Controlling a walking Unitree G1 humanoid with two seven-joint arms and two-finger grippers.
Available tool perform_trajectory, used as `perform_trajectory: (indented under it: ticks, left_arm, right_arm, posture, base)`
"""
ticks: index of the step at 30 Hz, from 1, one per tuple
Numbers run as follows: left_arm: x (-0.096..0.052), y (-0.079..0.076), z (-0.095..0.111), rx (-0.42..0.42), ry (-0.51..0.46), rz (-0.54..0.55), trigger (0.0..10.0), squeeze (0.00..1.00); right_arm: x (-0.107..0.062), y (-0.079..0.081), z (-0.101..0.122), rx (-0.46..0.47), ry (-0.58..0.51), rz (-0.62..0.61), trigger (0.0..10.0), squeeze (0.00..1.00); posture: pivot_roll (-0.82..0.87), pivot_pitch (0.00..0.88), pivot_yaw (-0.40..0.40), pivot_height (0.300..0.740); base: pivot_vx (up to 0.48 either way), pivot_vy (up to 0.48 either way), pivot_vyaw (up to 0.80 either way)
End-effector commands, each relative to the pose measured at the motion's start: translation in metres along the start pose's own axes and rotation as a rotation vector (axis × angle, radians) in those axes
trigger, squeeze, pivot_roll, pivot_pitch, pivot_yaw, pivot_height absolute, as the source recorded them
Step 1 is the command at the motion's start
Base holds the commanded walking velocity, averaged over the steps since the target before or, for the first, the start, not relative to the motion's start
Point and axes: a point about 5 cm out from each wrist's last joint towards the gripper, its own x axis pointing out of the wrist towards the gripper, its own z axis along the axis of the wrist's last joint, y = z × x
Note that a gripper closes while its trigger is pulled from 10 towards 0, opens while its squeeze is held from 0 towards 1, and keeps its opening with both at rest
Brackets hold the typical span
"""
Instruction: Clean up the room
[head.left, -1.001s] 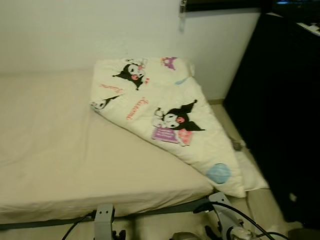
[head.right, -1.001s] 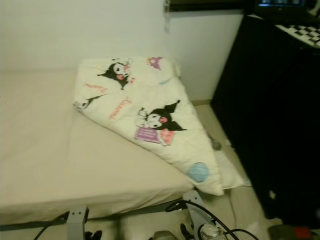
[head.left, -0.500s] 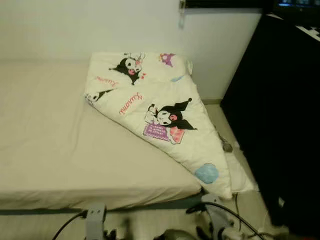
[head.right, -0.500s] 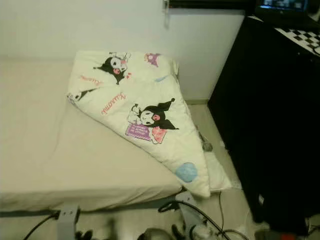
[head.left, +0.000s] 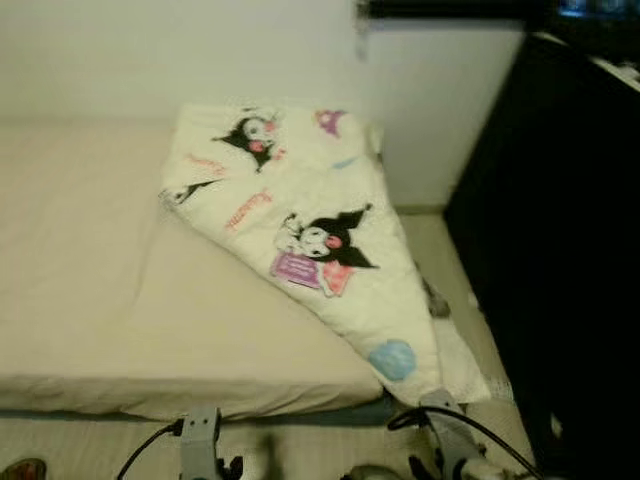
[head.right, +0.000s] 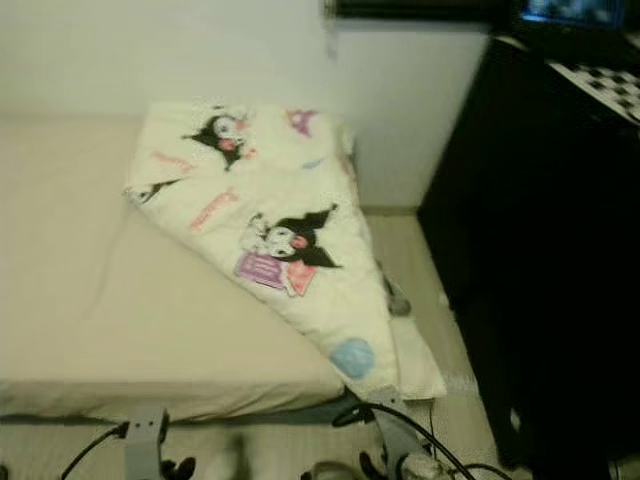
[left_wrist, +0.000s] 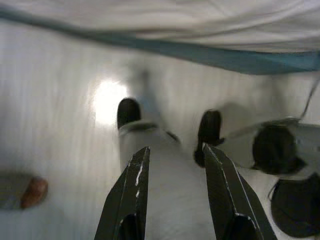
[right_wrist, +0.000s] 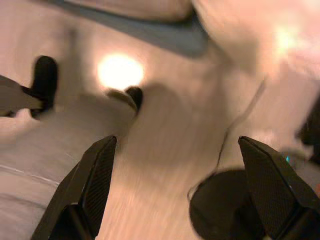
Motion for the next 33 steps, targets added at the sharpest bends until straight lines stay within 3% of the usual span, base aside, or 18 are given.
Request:
perform_trajectory:
  ticks: [1, 7, 16, 24, 33]
  left_arm:
    - [-0.002, 0.003, -0.009, -0.01, 0.027, 0.01, 10.0, 0.0]
    - [-0.002, 0.003, -0.009, -0.005, 0.027, 0.006, 10.0, 0.0]
    - [-0.001, -0.001, -0.006, -0.002, 0.021, -0.038, 10.0, 0.0]
    - [-0.001, -0.004, -0.006, -0.01, 0.018, -0.05, 10.0, 0.0]
    - [-0.001, -0.002, -0.007, -0.037, 0.009, -0.031, 10.0, 0.0]
  right_arm:
    - [0.0, 0.004, -0.001, 0.002, -0.002, 0.016, 10.0, 0.0]
    - [0.003, 0.005, 0.013, -0.001, -0.048, 0.019, 10.0, 0.0]
    - [0.005, 0.0, 0.058, 0.005, -0.188, -0.02, 10.0, 0.0]
    - [0.005, -0.002, 0.055, 0.001, -0.163, -0.055, 10.0, 0.0]
    - [0.005, -0.003, 0.052, -0.007, -0.15, -0.068, 10.0, 0.0]
  posture:
    - [-0.16, 0.0, 0.032, 0.74]
    - [-0.16, 0.0, 0.031, 0.74]
    - [-0.16, 0.0, 0.022, 0.74]
    - [-0.16, 0.0, 0.019, 0.74]
    - [-0.16, 0.0, 0.02, 0.74]
  base:
    - [0.0, 0.0, 0.79]
    - [0.0, 0.0, 0.79]
    - [0.0, -0.043, 0.77]
    - [0.0, -0.465, 0.0]
    - [0.0, 0.0, 0.0]
